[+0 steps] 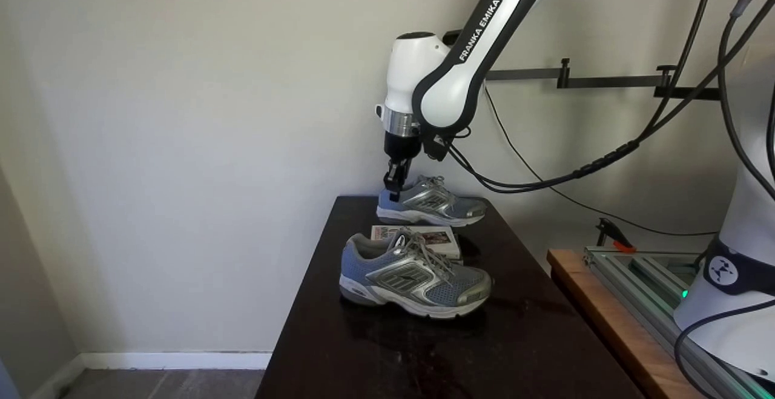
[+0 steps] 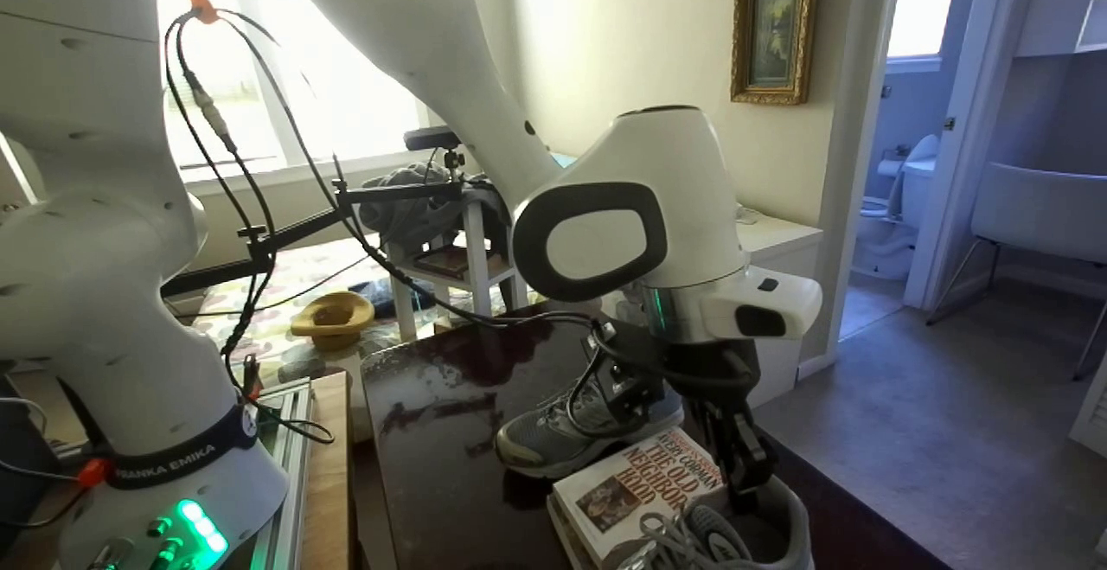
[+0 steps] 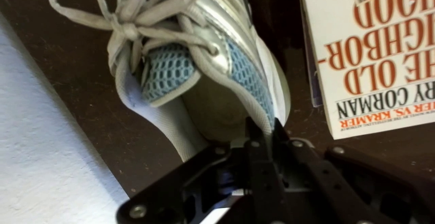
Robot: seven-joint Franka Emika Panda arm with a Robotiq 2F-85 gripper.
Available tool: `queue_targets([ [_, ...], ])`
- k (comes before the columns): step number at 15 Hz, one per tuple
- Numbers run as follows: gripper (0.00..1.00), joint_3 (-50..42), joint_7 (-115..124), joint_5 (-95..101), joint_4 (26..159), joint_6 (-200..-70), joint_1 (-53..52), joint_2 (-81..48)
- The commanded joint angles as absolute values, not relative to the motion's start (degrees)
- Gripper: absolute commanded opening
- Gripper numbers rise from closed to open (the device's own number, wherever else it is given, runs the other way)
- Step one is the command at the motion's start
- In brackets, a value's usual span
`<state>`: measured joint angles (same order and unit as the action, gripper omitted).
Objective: Move the sneakers to the left.
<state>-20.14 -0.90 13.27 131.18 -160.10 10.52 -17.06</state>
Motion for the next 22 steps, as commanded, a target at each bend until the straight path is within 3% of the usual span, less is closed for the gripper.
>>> queue_targets([
  [1,0.02,-21.85,2.04,16.8,133.32,-162.07,9.37,-14.86],
  [8,0.02,-22.61,3.48,16.76,133.29,-165.37,8.82,-15.9],
  [9,0.35,-23.13,4.17,17.15,133.15,-165.51,8.36,-16.14],
  [12,0.48,-23.85,5.19,17.54,133.17,-166.0,7.59,-16.31],
  [19,0.99,-23.8,5.19,16.68,134.06,-165.06,6.9,-14.48],
  [22,1.0,-21.6,2.45,14.2,135.11,-162.64,8.62,-11.5],
])
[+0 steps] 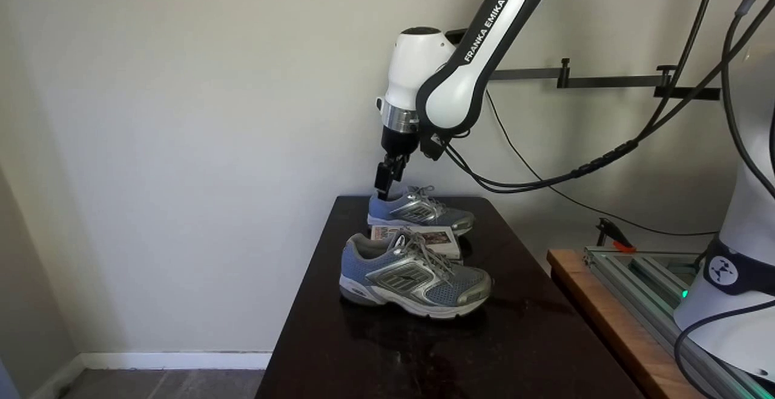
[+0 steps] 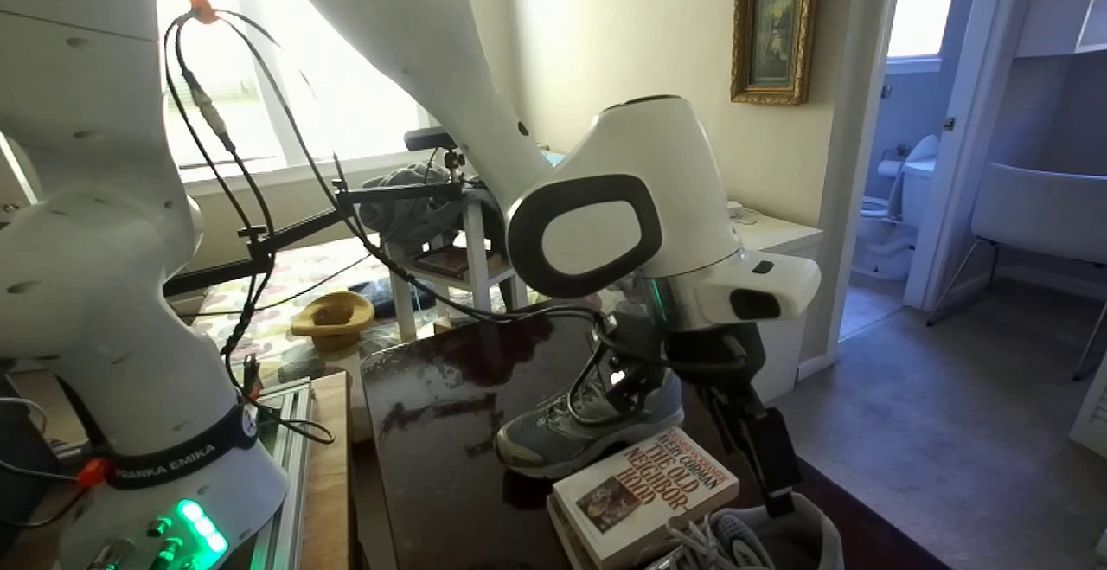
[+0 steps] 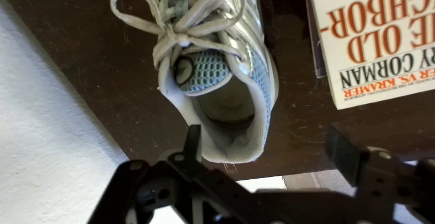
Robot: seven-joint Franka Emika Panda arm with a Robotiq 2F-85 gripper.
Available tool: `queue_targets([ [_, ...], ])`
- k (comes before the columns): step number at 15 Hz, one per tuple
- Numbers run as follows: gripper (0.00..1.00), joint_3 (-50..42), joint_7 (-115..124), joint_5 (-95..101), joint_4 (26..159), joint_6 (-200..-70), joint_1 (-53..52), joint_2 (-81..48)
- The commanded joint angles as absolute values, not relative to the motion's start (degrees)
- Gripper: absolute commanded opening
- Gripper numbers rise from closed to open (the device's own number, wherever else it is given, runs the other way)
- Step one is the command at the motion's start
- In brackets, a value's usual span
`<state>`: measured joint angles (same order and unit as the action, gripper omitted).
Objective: Move the sneakers to the left.
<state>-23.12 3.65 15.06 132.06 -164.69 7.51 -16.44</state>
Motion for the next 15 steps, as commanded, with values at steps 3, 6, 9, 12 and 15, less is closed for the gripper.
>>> queue_targets([
  [3,1.0,-22.09,3.63,15.76,135.86,-159.16,8.35,-8.43],
  [6,1.0,-20.46,1.46,14.3,137.27,-155.22,9.73,-4.42],
  [9,1.0,-17.65,-5.71,8.4,139.37,-149.44,11.65,0.72],
  [12,1.0,-16.81,-11.97,3.23,140.07,-144.29,12.4,4.53],
  [15,1.0,-17.21,-15.73,1.14,140.17,-141.05,12.62,6.95],
])
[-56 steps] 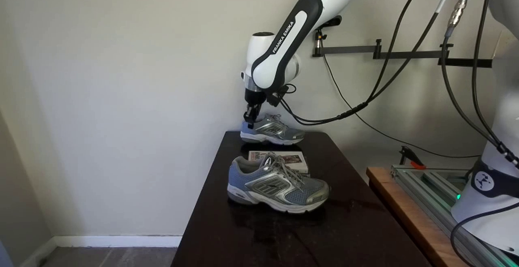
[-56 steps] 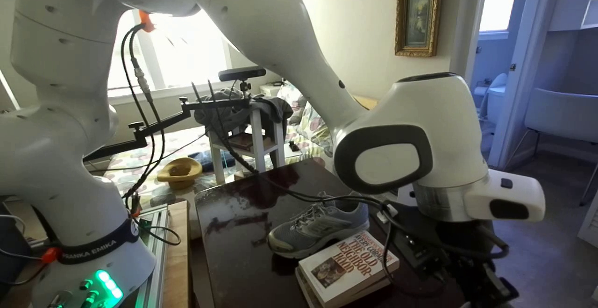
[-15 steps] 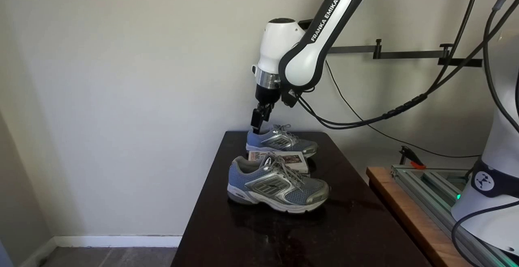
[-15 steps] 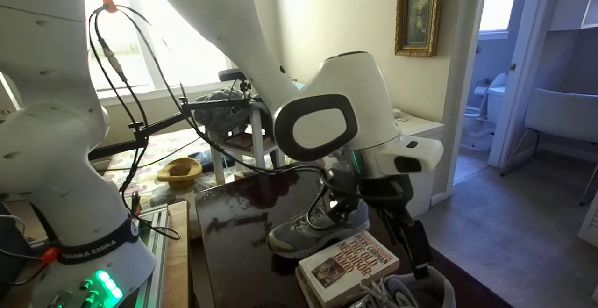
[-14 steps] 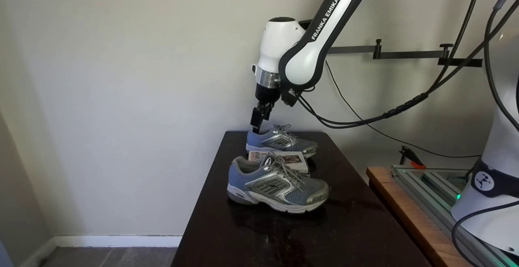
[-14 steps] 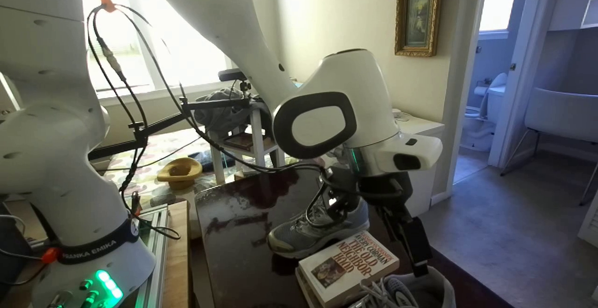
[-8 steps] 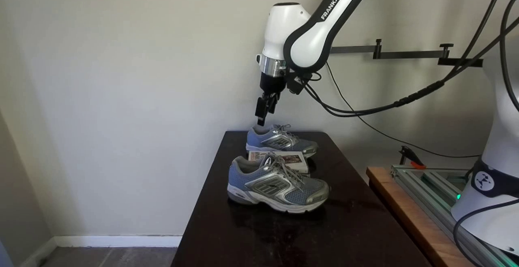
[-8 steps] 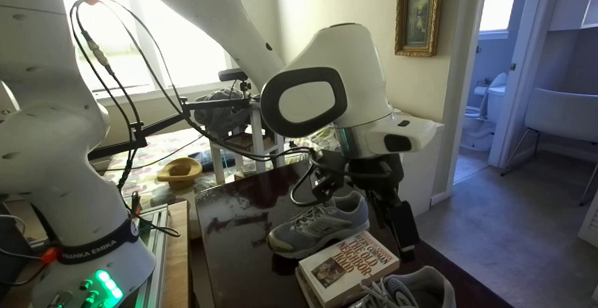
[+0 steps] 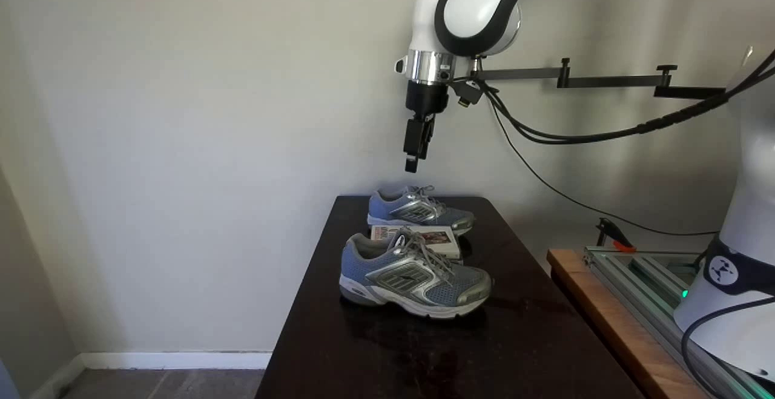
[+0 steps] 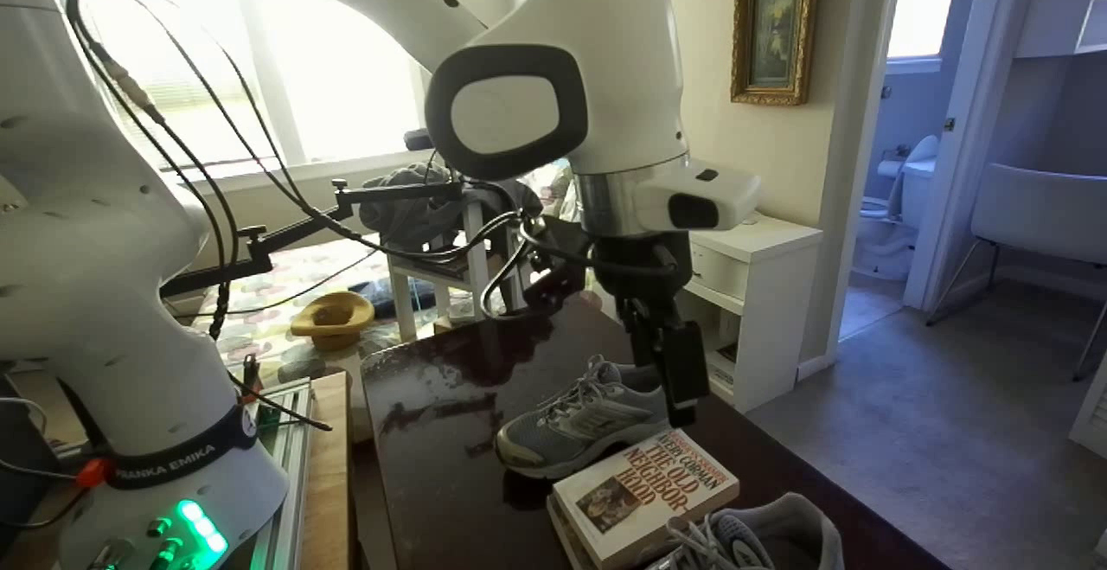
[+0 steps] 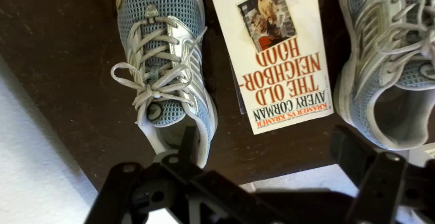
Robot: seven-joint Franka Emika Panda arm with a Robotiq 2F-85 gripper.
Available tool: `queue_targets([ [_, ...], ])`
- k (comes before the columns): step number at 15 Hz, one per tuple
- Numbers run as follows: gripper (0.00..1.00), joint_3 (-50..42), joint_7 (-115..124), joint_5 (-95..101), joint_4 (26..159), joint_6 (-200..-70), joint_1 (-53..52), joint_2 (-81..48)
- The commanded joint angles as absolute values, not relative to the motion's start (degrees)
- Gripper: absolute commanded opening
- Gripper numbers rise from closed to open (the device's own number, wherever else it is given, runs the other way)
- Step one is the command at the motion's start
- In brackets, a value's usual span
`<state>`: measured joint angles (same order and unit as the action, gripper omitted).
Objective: Move the sneakers to the left.
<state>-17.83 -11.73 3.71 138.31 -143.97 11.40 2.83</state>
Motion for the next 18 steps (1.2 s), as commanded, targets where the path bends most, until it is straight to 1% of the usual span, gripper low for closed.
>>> queue_targets([
  [1,1.0,-17.4,-17.25,0.14,140.0,-139.12,12.59,7.69],
  [7,1.0,-17.63,-18.25,1.42,140.36,-134.89,13.24,10.11],
  [18,1.0,-17.38,-17.37,2.51,139.37,-136.08,13.24,8.62],
])
